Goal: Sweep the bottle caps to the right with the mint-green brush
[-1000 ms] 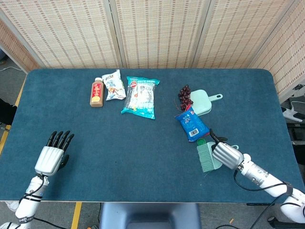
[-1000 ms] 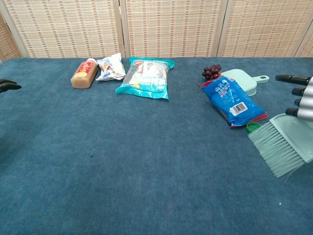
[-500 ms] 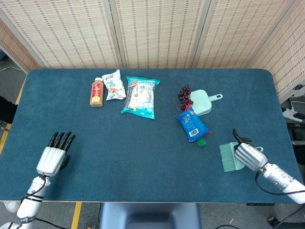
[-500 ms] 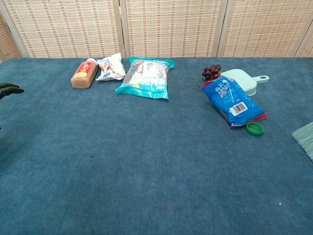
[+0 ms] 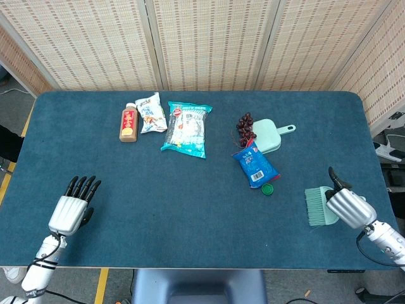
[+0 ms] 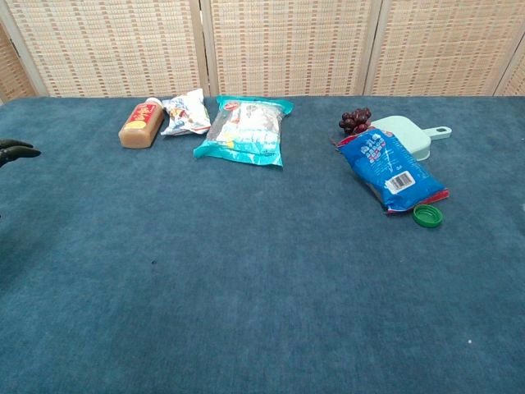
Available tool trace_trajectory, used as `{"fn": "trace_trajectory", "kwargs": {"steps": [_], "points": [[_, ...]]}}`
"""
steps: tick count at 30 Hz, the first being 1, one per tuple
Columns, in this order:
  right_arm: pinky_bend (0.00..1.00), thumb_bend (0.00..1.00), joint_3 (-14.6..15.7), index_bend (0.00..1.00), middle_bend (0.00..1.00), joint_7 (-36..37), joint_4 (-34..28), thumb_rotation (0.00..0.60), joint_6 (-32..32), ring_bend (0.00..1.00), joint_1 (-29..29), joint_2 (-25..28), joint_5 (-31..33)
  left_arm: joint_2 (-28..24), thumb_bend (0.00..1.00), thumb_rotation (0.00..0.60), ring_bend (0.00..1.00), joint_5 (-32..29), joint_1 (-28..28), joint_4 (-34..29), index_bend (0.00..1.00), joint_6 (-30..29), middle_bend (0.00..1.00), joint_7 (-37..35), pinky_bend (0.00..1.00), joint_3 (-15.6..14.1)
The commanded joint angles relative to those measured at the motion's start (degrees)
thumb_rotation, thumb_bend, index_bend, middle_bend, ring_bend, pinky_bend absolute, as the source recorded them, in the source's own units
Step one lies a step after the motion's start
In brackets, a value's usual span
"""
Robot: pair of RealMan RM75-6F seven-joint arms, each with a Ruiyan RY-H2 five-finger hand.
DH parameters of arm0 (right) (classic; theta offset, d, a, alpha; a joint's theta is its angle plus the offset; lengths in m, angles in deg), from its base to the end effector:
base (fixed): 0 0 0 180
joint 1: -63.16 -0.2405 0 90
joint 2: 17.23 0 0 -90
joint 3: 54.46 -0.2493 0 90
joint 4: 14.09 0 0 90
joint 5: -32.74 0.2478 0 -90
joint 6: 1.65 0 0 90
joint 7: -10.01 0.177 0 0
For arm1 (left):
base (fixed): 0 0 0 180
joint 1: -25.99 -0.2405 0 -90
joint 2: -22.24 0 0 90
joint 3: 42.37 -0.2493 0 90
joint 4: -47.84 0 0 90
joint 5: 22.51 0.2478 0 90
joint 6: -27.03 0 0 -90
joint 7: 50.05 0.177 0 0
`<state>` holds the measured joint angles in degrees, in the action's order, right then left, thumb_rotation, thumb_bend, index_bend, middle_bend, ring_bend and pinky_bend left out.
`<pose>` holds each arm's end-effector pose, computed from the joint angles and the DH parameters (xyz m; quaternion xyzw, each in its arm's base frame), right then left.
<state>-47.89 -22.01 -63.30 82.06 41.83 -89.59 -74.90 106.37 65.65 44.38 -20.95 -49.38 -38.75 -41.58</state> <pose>-0.3616 -0.2909 0.1139 0.8232 0.1735 0.1073 0.5298 -0.3094 0.2879 0.0132 -0.7210 -0.2665 -0.3283 0.5490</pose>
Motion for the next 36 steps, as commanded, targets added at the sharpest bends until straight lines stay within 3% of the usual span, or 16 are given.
{"fn": "trace_trajectory", "kwargs": {"steps": [1,6,15,36], "points": [[0.14,0.39,-2.33,1.00,0.87,4.16,0.06,0.600,2.92,0.57,-0.71,-3.52,0.83,-0.36,0.45,0.600,0.00,0.17,-0.14,-0.34,0.00,-0.27,0.00,-0.19,0.01,-0.09],[0.15,0.39,-4.01,1.00,0.87,3.26,-0.41,0.600,1.88,0.57,-4.42,-8.33,-0.34,-1.19,0.45,0.600,0.00,0.32,-0.44,-0.98,0.00,-0.75,0.00,-0.65,0.01,-0.18],[0.15,0.39,-4.92,1.00,0.87,1.37,-1.31,0.600,-6.33,0.57,-11.17,-13.28,-0.95,-0.42,0.45,0.600,0.00,-0.40,-0.02,0.40,0.00,-0.26,0.00,-1.48,0.01,0.62],[0.15,0.39,-2.41,1.00,0.87,-0.39,0.33,0.600,-12.16,0.57,-12.11,-10.82,0.85,-0.35,0.45,0.600,0.00,-0.73,-0.11,0.88,0.00,-0.18,0.00,-1.69,0.01,0.70]]}}
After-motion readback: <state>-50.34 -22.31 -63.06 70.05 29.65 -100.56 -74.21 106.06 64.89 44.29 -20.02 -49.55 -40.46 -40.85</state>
